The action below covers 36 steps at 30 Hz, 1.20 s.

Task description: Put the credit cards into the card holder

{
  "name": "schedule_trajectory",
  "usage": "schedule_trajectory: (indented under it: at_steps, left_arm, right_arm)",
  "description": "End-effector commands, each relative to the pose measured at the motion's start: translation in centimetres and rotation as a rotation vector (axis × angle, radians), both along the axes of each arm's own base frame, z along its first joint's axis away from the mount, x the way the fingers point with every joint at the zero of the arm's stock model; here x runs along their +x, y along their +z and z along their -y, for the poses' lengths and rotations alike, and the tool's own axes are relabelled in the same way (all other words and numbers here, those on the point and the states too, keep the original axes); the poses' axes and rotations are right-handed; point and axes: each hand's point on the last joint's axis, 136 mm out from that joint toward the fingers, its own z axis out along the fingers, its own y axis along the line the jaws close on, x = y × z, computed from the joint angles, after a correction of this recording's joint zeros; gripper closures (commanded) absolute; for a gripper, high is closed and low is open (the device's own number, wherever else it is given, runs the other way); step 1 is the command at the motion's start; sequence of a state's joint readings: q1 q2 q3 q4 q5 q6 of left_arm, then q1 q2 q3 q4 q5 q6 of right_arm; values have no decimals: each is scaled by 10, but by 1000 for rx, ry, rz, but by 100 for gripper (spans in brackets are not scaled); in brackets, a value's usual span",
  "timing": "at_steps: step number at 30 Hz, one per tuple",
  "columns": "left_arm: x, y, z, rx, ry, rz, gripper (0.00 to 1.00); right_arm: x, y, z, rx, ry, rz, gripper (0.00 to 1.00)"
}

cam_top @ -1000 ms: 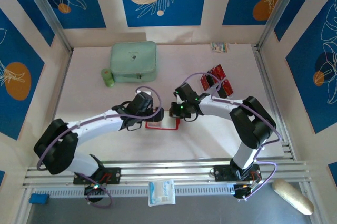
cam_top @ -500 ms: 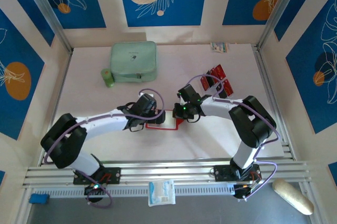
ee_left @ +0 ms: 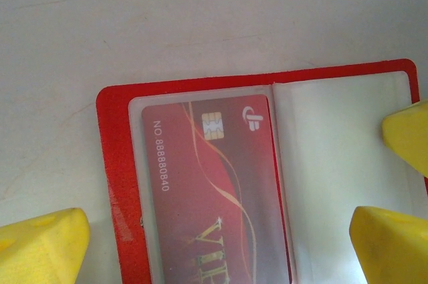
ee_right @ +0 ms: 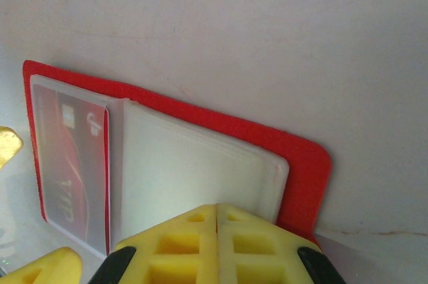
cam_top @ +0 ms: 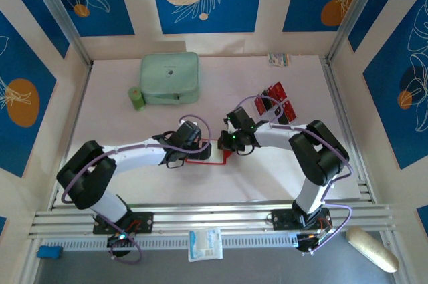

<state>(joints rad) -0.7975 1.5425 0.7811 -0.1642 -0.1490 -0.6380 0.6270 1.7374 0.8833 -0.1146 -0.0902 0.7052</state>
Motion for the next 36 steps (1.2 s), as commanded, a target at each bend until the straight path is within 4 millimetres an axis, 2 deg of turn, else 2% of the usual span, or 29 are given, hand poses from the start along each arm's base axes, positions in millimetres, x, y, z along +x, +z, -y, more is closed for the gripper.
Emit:
schedule_trajectory:
  at_steps: [1, 21, 29, 36]
  left_arm:
    - [1, 4, 9, -8, -24, 6, 1]
    - [-1, 3, 12, -35, -33, 15, 1]
    - [-7, -10, 8, -24, -24, -5, 1]
    - [-14, -24, -4, 7, -11, -19, 1]
  right_arm:
    - [-5, -4, -8, 5, 47, -17, 99]
    - [-5, -2, -24, 70, 40, -56, 100]
    - [-4, -1, -28, 99, 31, -74, 100]
    - [-2, 1, -29, 128, 17, -87, 99]
